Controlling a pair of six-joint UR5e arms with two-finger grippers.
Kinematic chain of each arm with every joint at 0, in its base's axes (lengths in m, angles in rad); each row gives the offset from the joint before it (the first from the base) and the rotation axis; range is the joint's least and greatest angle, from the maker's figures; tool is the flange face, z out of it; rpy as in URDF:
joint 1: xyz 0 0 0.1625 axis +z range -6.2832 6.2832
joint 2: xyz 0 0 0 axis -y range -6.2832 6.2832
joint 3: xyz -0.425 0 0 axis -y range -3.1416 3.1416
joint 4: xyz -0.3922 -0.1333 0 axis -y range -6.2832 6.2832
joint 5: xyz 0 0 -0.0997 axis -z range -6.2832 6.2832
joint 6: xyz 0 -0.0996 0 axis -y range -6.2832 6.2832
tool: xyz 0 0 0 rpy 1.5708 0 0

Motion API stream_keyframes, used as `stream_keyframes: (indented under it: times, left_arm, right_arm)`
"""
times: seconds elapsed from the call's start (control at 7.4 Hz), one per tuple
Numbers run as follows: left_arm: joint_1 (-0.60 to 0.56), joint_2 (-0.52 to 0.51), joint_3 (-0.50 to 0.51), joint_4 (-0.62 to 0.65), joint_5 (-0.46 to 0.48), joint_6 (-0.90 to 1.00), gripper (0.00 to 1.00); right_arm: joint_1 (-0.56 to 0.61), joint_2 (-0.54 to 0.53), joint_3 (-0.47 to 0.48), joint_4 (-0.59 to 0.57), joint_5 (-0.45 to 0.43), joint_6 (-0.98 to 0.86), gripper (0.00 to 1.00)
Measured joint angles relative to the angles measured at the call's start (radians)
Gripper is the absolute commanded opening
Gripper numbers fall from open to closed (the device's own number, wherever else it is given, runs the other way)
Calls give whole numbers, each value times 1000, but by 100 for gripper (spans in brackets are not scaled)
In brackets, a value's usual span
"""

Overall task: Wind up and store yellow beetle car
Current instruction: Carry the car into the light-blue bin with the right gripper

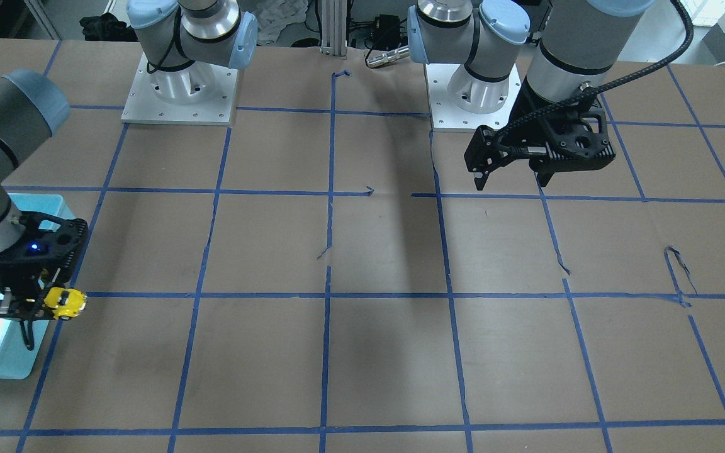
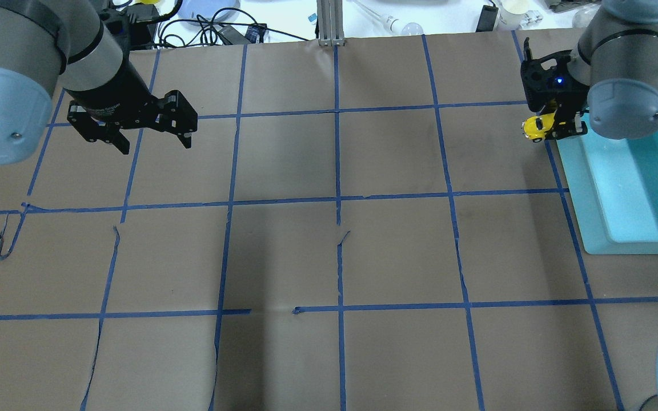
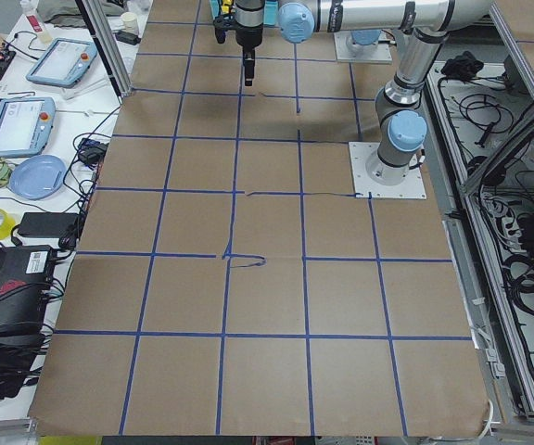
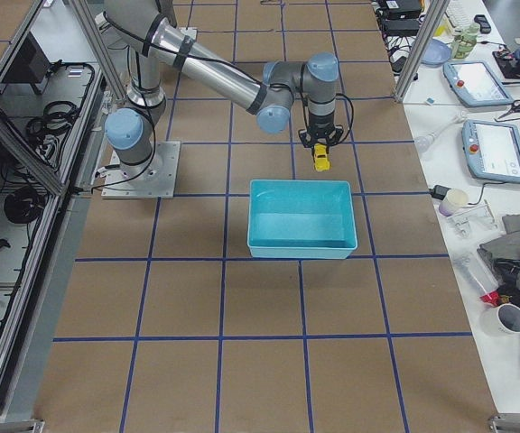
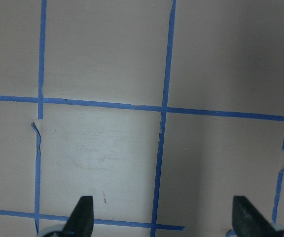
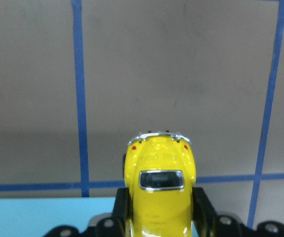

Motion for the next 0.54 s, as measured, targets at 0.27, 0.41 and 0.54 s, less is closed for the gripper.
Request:
stream_keyframes:
  times: [0.27, 0.41, 0.54]
  left_arm:
    - [0, -1, 7, 4, -1, 1, 100]
    - [-1, 0, 8, 5, 0, 1, 100]
    - [-1, 0, 9, 5, -1, 1, 100]
  right_arm:
    - [-145, 2, -7, 4, 5, -168, 0]
    - [-204, 25, 2, -20, 24, -242, 0]
    - [-250, 47, 21, -34, 36, -287, 0]
